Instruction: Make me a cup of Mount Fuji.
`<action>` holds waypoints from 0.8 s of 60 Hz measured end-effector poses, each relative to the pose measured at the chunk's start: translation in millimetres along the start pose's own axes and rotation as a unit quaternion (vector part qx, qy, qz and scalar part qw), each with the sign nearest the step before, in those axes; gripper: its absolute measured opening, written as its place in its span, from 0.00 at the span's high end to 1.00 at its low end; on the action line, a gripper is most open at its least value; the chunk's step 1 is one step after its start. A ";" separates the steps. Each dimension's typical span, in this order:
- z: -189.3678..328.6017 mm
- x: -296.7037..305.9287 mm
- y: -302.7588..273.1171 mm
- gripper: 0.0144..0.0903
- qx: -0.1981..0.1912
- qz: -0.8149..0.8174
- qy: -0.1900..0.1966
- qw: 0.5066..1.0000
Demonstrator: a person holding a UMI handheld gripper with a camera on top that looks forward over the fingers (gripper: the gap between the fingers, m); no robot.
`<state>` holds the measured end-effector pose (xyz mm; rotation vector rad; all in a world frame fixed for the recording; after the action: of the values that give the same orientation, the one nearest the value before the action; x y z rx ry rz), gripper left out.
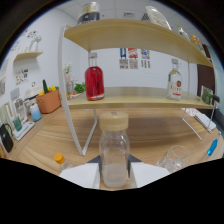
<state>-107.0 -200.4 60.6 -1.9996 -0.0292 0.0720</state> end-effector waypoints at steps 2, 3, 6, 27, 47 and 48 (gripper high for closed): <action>1.5 1.3 4.6 0.66 -0.008 -0.001 0.004 1.000; 2.1 1.5 7.2 0.66 -0.012 -0.002 0.006 1.000; 2.8 1.8 13.3 0.65 -0.022 0.001 0.007 1.000; -14.1 -1.0 25.8 0.59 -0.024 -0.026 -0.001 0.999; -69.8 3.7 -1.9 0.05 -0.028 -0.014 -0.012 0.999; -74.3 5.7 -5.7 0.05 -0.025 -0.014 -0.011 1.000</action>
<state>-96.5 -265.1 96.5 -2.0480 -0.0742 0.0759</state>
